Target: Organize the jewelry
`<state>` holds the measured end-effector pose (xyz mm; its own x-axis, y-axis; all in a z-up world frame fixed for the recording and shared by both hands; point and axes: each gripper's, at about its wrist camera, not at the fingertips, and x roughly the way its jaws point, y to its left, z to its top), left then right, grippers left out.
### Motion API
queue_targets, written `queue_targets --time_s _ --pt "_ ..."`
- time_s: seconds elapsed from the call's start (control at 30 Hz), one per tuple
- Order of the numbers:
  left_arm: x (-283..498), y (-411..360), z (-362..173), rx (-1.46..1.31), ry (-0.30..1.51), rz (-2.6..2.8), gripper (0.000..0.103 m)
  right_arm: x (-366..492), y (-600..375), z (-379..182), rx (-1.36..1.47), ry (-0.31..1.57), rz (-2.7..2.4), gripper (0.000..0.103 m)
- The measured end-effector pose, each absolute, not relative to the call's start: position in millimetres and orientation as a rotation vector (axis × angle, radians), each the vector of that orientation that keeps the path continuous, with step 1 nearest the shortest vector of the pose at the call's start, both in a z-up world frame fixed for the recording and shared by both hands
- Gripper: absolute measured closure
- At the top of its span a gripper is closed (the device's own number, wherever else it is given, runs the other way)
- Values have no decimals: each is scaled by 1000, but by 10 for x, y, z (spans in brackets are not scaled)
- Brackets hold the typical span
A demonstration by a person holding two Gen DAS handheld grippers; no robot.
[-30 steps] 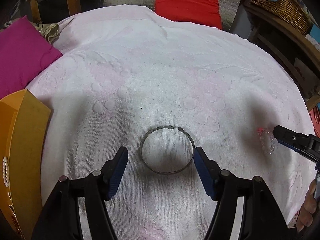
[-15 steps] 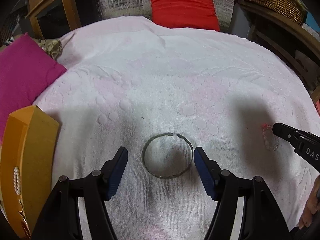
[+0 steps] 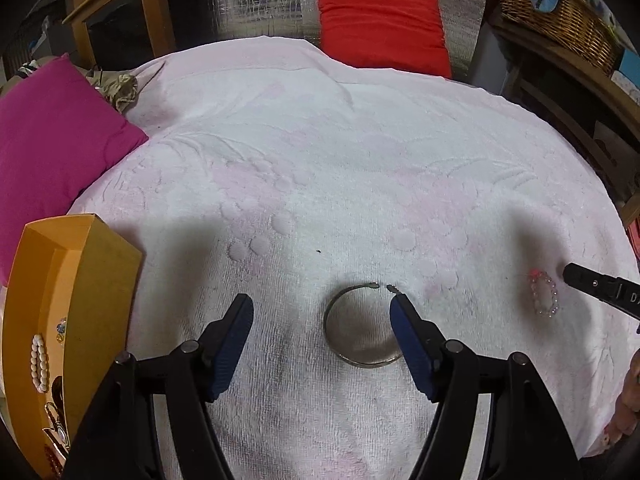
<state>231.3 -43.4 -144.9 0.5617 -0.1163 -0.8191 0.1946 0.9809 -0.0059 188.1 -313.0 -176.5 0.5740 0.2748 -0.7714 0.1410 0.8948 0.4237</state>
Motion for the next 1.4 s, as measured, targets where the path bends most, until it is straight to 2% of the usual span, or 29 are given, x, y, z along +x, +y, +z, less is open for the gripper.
queue_targets --time_s 0.3,0.7,1.13,1.37,1.4 --pt "2271 -556 -1513 131 988 -270 32 1948 -2989 -1919 417 1032 81 88" --pt "2342 -592 -1690 85 1077 -321 31 1910 -2865 -1905 336 1001 93 88" --pt "2381 -639 -1796 67 1098 -316 31 1881 -3204 -1832 521 961 116 87" --pt "2403 -678 -1800 71 1088 -312 31 1948 -3047 -1887 468 1009 124 88" --pt "2401 -679 -1800 72 1087 -311 31 1942 -3033 -1900 456 1016 118 84"
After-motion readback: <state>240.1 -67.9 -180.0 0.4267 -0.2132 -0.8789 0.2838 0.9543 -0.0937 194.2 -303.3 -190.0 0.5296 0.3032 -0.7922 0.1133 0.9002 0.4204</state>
